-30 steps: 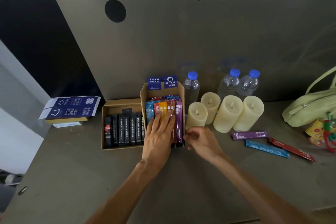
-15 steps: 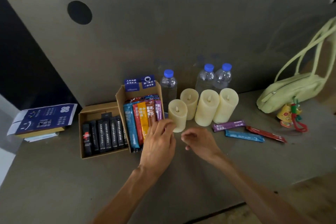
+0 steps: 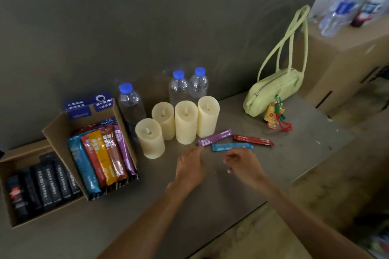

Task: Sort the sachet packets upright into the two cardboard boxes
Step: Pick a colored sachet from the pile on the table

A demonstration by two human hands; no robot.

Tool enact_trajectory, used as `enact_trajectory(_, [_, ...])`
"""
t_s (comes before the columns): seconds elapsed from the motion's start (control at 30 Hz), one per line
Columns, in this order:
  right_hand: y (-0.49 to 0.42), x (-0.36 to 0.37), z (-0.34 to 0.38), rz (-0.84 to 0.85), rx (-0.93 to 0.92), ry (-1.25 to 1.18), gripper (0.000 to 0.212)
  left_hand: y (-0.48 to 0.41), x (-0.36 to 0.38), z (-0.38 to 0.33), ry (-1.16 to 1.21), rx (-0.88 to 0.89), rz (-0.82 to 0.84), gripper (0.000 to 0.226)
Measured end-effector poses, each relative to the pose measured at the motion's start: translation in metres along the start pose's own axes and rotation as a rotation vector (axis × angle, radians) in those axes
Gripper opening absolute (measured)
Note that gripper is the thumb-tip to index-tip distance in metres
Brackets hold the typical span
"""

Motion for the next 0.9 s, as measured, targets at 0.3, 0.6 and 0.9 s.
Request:
enact_trajectory(0.3, [-0.064, -0.002, -0.001, -0.045, -0.197, 0.563, 0.048, -0.040, 0.017, 0.014, 0.737, -0.660, -0.192, 0.021])
enact_trajectory(0.6, [-0.118, -0.010, 0.019, -0.001, -0.307, 0.752, 0.024, -0.047, 0.022, 0.017, 0.770, -0.619, -0.164, 0.013])
enact_trajectory(0.9, [-0.053, -0.022, 0.037, 0.147, -0.310, 0.433, 0.010, 0.004, -0.051, -0.010, 0.640, -0.222, -0.360, 0.011])
Point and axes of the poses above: each hand's wrist, its own y-axis away from the middle knuckle, its own x-axis out of the palm, z = x × y, the point moved 5 cm from there along -y, towards the middle knuckle, and after that the axes turned 9 degrees about x, right-handed, at the moved point
